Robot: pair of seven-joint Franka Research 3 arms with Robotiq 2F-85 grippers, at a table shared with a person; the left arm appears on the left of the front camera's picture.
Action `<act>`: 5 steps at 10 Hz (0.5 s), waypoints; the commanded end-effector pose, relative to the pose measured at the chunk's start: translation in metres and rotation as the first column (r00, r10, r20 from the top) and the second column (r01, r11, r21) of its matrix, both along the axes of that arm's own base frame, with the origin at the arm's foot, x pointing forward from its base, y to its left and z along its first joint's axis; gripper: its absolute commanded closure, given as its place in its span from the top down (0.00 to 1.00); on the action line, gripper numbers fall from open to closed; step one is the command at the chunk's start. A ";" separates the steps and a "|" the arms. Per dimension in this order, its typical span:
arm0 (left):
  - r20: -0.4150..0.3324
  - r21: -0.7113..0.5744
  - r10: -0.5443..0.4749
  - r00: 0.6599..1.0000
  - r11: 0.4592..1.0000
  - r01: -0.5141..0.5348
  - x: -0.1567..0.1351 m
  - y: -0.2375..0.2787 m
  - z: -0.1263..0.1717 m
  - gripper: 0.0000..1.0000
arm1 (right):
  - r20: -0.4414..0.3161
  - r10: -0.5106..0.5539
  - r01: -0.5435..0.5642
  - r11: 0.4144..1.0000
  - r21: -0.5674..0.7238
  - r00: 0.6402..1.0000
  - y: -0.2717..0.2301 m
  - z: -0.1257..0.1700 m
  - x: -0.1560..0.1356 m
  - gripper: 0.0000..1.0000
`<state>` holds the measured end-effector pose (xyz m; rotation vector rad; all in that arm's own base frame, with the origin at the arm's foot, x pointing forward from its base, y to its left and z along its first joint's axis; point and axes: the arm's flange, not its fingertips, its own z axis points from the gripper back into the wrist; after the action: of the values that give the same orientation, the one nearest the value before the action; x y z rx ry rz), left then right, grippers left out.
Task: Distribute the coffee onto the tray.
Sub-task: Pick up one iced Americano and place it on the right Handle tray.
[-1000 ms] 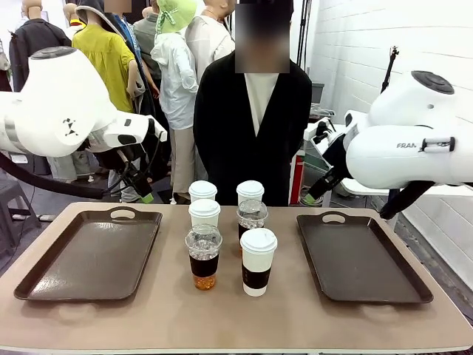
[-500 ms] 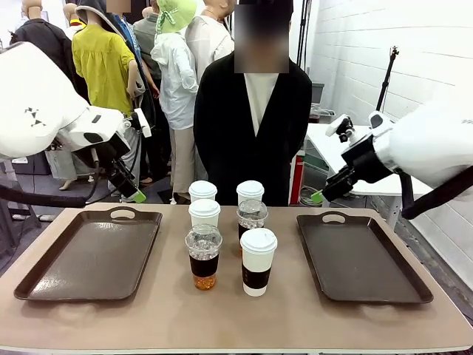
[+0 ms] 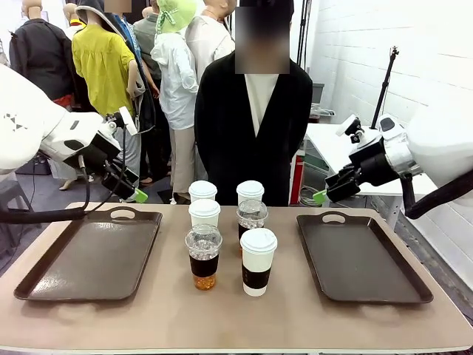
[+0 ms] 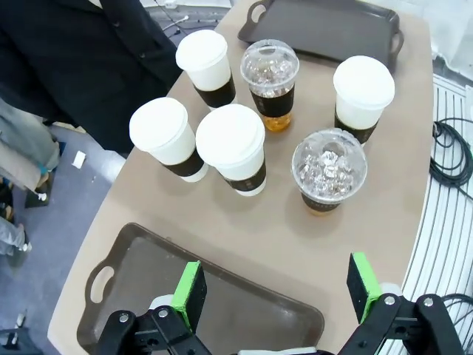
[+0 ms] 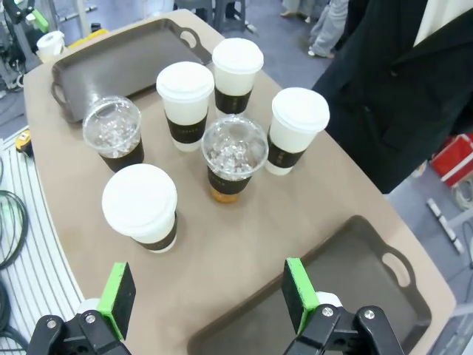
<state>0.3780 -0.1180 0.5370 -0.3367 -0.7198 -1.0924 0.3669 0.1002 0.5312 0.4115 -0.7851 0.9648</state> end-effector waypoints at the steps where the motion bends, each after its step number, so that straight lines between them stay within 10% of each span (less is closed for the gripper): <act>1: 0.032 -0.021 0.031 0.999 0.999 -0.030 -0.004 -0.005 -0.005 1.00 | 0.010 -0.059 0.060 0.998 -0.017 0.998 0.001 -0.005 0.005 1.00; 5: 0.000 0.000 0.000 1.000 1.000 0.000 0.000 0.000 0.000 1.00 | 0.000 0.000 0.000 1.000 0.000 1.000 0.000 0.000 0.000 1.00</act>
<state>0.3775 -0.1198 0.5375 -0.3388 -0.7287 -1.0822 0.3673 0.1004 0.5320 0.3882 -0.7810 0.9608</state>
